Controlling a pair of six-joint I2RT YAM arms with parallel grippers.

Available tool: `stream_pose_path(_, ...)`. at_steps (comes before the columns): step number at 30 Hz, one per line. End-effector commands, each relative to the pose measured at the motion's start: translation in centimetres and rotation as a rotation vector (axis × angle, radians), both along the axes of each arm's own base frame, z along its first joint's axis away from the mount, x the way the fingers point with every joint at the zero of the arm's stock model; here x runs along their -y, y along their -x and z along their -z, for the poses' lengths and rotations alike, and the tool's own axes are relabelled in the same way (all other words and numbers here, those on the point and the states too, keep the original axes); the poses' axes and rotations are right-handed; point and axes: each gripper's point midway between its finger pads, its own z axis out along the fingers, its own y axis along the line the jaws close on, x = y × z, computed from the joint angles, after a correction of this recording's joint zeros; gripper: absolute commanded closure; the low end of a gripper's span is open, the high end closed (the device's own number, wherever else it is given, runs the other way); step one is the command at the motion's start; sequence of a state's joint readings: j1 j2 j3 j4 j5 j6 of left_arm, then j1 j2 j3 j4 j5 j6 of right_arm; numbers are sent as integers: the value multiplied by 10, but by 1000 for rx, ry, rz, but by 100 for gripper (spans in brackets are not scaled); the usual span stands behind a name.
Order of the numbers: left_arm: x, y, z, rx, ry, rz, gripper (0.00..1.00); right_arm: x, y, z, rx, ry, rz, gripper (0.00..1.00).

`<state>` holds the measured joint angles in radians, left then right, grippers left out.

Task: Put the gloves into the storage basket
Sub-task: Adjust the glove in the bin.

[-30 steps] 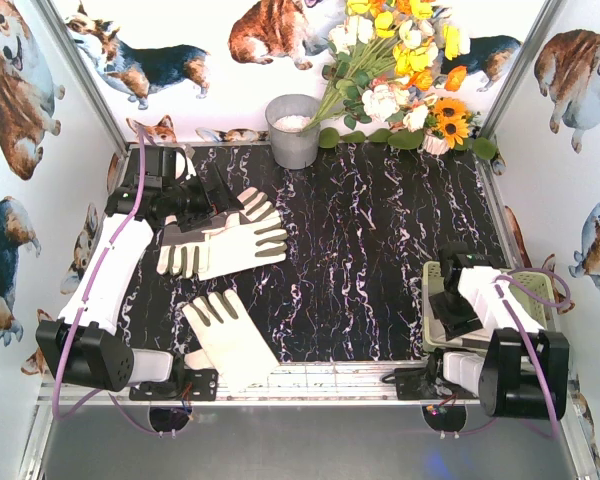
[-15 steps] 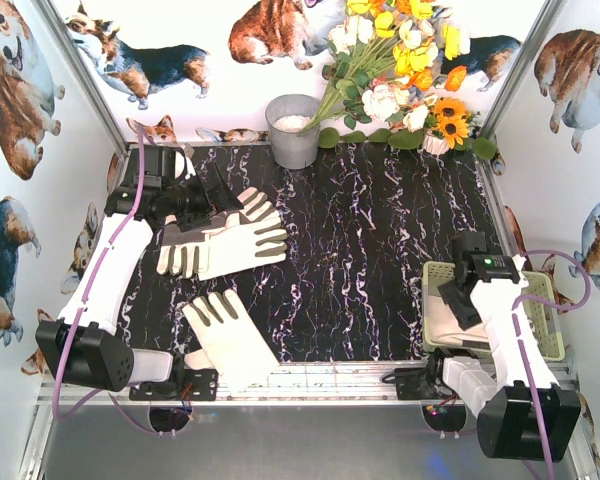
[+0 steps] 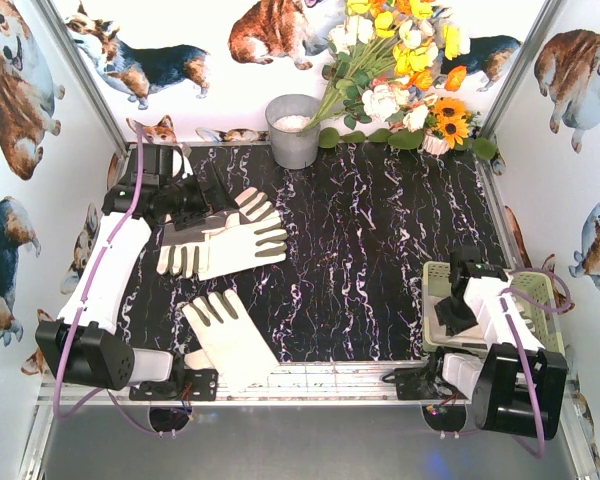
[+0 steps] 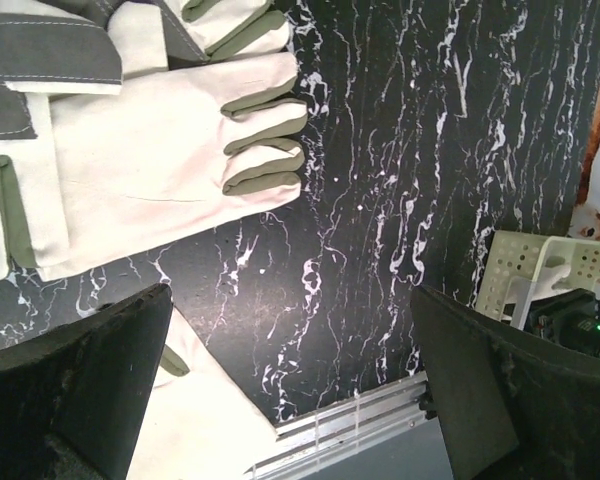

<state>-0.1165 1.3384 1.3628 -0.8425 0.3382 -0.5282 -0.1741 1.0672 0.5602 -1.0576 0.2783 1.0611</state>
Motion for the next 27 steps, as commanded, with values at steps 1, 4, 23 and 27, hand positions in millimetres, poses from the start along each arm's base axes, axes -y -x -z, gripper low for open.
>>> stream_pose_path(1,-17,-5,17,-17,-51,-34,0,16,-27,-16,76,66,-64,63)
stream_pose_path(4,-31,-12,34,-56,-97,-90,0,24,-29,-38,89,118,-96,55)
stream_pose_path(23,-64,-115,124,-91,250,-721,43,-45,-117,-177,585,-80,-645,37)
stream_pose_path(27,-74,-124,149,-120,240,-822,43,-56,-127,-190,623,-100,-665,37)
